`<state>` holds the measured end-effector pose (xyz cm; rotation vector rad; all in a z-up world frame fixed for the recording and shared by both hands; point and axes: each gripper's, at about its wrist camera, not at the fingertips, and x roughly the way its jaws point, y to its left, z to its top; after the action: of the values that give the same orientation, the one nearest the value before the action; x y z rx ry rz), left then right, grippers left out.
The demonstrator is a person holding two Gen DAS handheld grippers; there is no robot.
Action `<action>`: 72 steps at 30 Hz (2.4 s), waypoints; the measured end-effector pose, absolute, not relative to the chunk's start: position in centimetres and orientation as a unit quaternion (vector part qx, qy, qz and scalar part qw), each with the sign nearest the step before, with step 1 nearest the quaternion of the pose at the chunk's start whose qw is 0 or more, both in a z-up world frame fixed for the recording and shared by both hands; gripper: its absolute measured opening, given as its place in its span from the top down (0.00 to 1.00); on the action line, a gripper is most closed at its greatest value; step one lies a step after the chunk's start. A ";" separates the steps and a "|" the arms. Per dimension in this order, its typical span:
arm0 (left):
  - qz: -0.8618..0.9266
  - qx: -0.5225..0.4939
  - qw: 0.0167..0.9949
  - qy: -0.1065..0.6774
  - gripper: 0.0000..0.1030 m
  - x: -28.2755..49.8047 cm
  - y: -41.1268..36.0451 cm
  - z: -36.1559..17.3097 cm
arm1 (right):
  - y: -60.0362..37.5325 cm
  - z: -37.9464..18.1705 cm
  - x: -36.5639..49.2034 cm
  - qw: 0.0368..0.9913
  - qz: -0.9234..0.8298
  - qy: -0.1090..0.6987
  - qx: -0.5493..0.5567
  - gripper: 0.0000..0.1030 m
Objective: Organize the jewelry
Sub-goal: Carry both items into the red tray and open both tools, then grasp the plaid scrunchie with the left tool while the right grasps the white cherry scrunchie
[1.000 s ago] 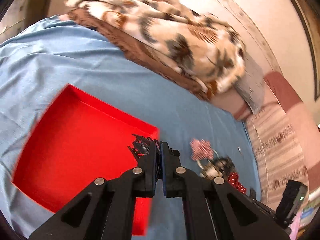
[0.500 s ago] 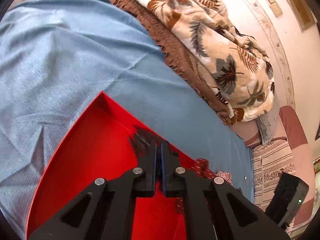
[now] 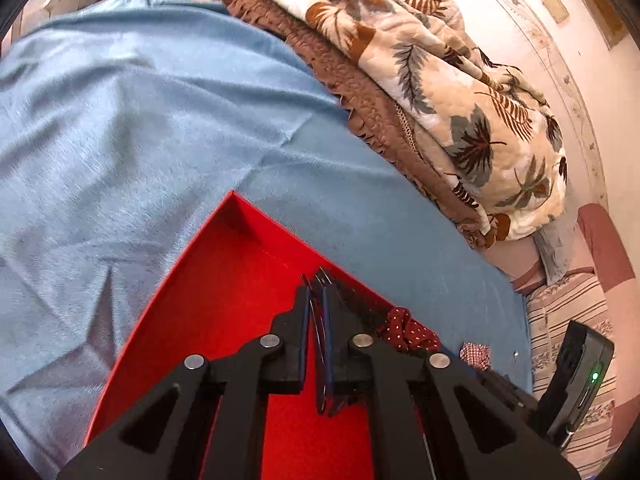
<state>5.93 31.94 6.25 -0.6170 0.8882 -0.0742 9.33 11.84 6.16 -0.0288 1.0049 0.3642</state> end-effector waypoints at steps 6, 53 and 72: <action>0.014 -0.255 0.884 0.392 0.55 2.7 31.6 9.7 | 10.7 8.0 7.9 0.869 0.170 0.464 -0.011 0.59; 0.015 0.042 0.917 0.398 0.34 -12.1 8.5 11.4 | -15.5 6.8 -13.1 0.887 0.009 0.443 0.133 0.42; 0.009 0.064 0.899 0.432 0.34 -9.8 7.4 8.5 | -16.2 5.3 -11.7 0.878 0.006 0.458 0.141 0.42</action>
<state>-9.84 7.36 8.51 0.1328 0.8946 0.0187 -11.65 -16.19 5.30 0.2946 0.9551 0.0122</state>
